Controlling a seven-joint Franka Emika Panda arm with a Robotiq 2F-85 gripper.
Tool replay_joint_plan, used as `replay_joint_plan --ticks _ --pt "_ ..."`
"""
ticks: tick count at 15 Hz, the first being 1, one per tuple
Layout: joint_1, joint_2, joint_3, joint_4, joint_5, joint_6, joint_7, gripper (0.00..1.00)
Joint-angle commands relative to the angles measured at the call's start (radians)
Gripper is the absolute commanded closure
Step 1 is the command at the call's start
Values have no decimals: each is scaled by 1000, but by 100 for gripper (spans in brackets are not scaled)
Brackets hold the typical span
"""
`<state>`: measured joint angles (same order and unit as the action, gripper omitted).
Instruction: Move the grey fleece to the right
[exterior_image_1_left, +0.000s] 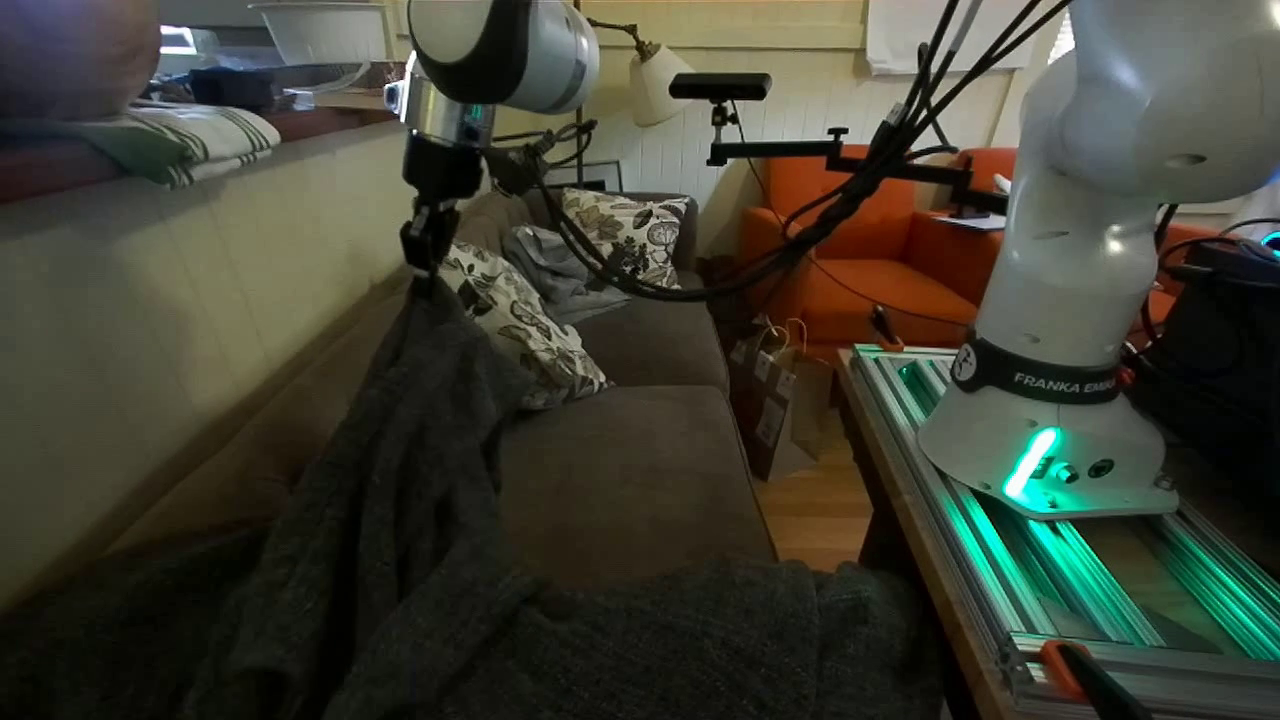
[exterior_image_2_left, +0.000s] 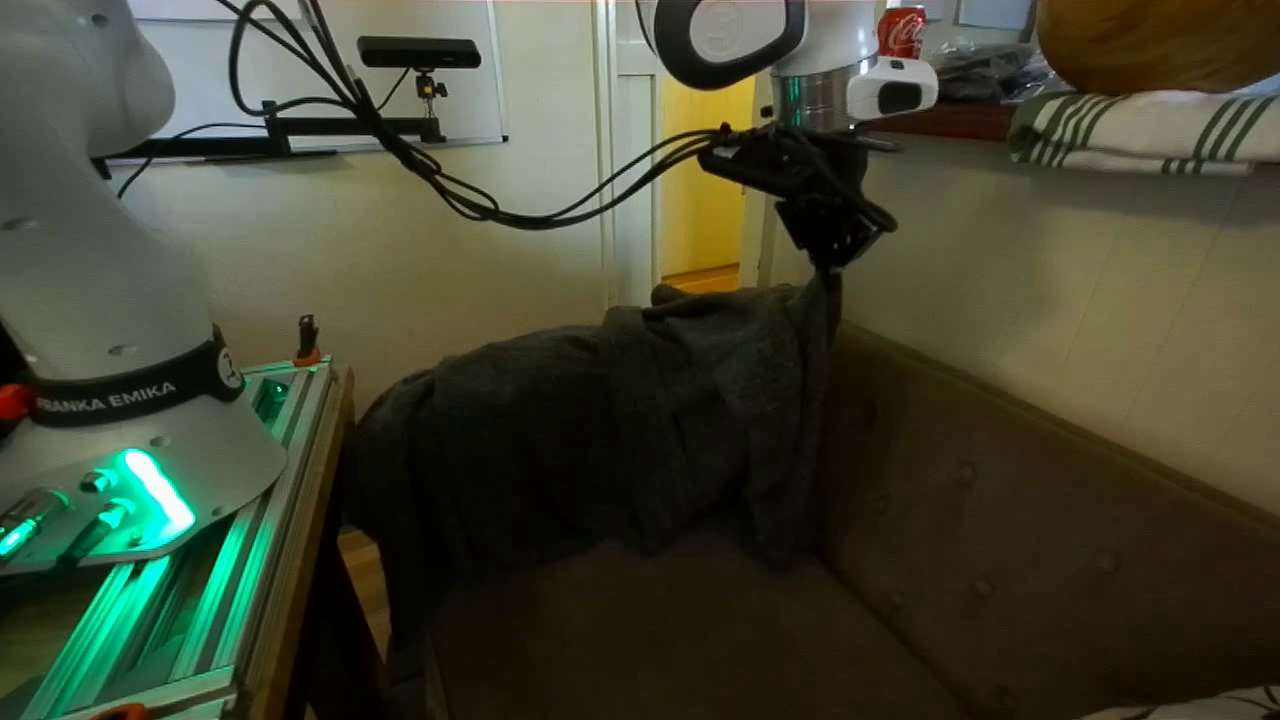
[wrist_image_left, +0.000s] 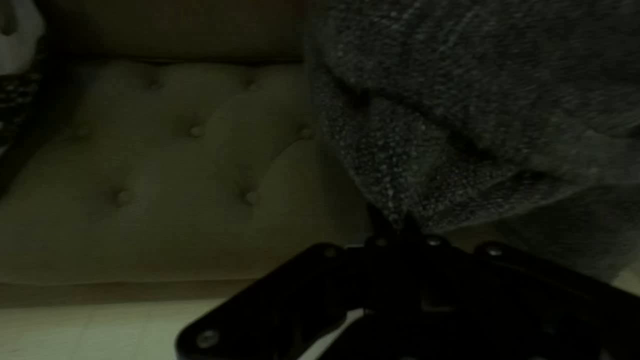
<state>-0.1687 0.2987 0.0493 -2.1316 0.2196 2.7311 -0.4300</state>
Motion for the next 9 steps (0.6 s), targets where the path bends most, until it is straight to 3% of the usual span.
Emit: replay_joint_plan --ticks 1,5,9 --pt "-57 3 -109 30 -87 91 33 99" --pt "-156 1 -221 52 -108 158 50 99" --pt "-181 19 -341 91 -156 204 169 99"
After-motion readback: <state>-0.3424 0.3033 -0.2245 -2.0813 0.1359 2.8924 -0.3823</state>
